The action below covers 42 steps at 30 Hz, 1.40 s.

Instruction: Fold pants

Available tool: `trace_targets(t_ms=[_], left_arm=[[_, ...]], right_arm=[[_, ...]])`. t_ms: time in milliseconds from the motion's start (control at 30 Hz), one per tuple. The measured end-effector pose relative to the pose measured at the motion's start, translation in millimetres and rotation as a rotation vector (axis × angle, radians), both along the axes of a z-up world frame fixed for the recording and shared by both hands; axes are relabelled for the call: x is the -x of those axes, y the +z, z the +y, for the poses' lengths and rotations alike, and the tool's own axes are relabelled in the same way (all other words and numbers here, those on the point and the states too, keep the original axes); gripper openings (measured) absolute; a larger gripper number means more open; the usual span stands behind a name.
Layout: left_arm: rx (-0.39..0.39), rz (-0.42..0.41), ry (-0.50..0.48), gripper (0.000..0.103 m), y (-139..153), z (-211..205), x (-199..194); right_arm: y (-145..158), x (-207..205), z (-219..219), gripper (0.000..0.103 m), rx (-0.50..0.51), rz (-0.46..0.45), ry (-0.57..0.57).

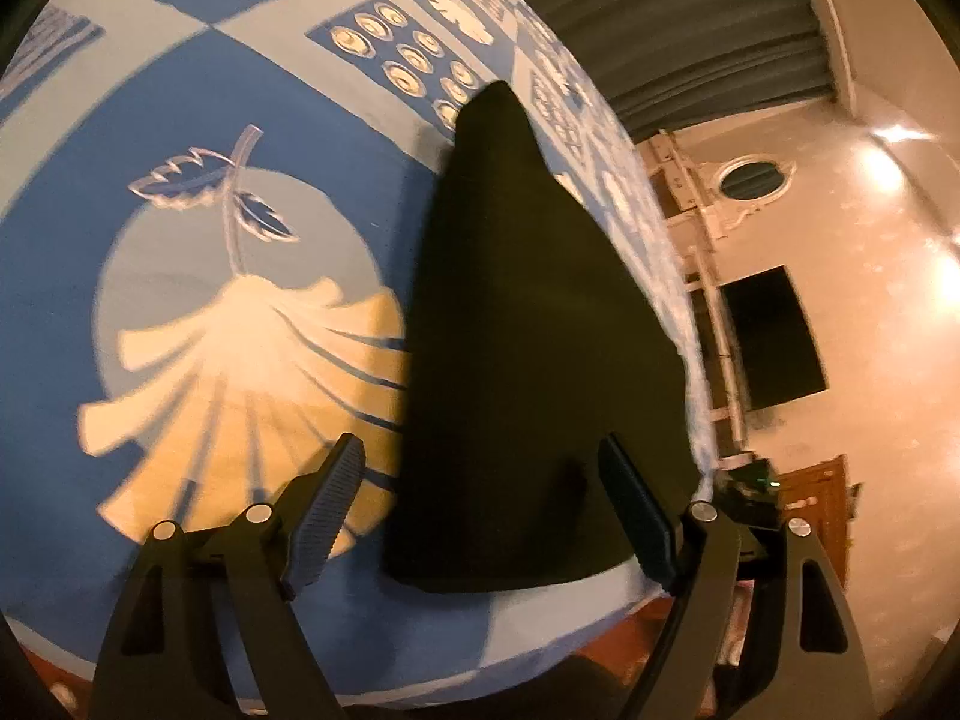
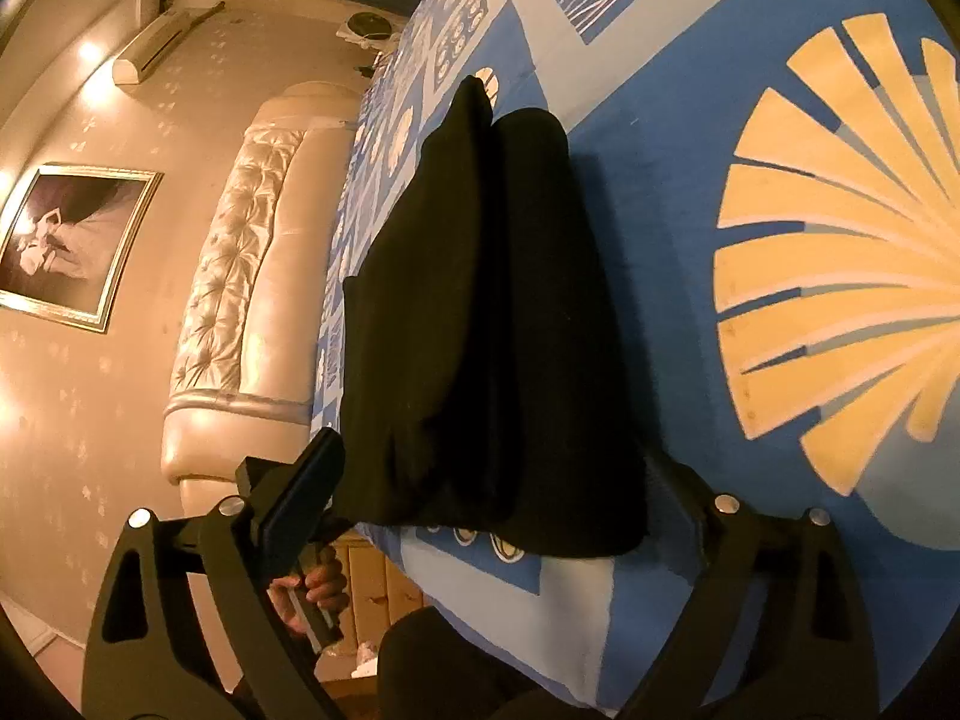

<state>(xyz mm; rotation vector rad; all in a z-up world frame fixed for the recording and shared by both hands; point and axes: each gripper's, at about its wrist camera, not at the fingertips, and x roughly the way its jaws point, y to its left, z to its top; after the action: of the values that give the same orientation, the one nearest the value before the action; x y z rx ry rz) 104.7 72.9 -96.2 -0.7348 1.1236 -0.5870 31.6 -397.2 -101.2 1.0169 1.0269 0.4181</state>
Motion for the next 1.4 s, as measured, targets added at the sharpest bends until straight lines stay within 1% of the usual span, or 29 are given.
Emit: trace_targets(t_ms=[100,133,167,200,233,267,333,367,400,433,500,600,800,1400], left_arm=[[-0.045,-0.024,-0.018,0.079,-0.2,-7.3,1.8],[-0.062,-0.039,-0.031,0.079,0.1,-9.5,2.6],[-0.067,-0.047,-0.036,0.079,0.5,-10.2,3.5],[-0.067,-0.052,-0.038,0.079,0.5,-10.2,3.5],[-0.064,-0.052,-0.036,0.079,0.2,-9.6,3.2],[-0.067,-0.051,-0.032,0.077,0.0,-9.3,2.6],[-0.08,-0.053,-0.036,0.07,0.1,-10.0,5.4],[-0.081,-0.054,-0.041,0.064,-0.1,-10.7,6.3],[-0.076,-0.053,-0.048,0.059,-0.8,-11.5,8.8],[-0.084,-0.055,-0.047,0.058,-0.9,-11.6,9.1],[-0.103,-0.062,-0.054,0.055,0.3,-13.3,9.1],[-0.11,-0.065,-0.057,0.052,0.3,-12.5,8.6],[-0.156,-0.088,-0.067,0.048,4.8,-16.6,10.4],[-0.17,-0.087,-0.063,0.043,4.0,-14.1,11.1]], right_arm=[[0.3,-1.6,1.9,0.092,0.017,0.0,0.032],[0.7,-1.9,1.9,0.088,0.029,0.003,0.036],[2.0,-2.0,8.4,0.078,0.051,0.016,0.035],[0.0,-1.9,9.3,0.072,0.065,0.029,0.037],[-2.2,-1.4,8.9,0.063,0.07,0.035,0.038],[-4.0,-0.6,8.1,0.057,0.071,0.034,0.039],[-6.5,1.3,8.3,0.051,0.063,0.031,0.036],[-7.2,1.3,10.1,0.045,0.054,0.028,0.035],[-8.0,2.0,10.9,0.042,0.044,0.023,0.035],[-8.6,2.0,12.1,0.038,0.03,0.019,0.035],[-9.2,1.5,12.7,0.037,0.024,0.014,0.041],[-9.9,2.2,11.3,0.035,0.008,0.007,0.051],[-9.4,4.6,7.0,0.034,0.006,-0.002,0.049],[-10.9,3.4,0.7,0.034,-0.001,-0.013,0.056]])
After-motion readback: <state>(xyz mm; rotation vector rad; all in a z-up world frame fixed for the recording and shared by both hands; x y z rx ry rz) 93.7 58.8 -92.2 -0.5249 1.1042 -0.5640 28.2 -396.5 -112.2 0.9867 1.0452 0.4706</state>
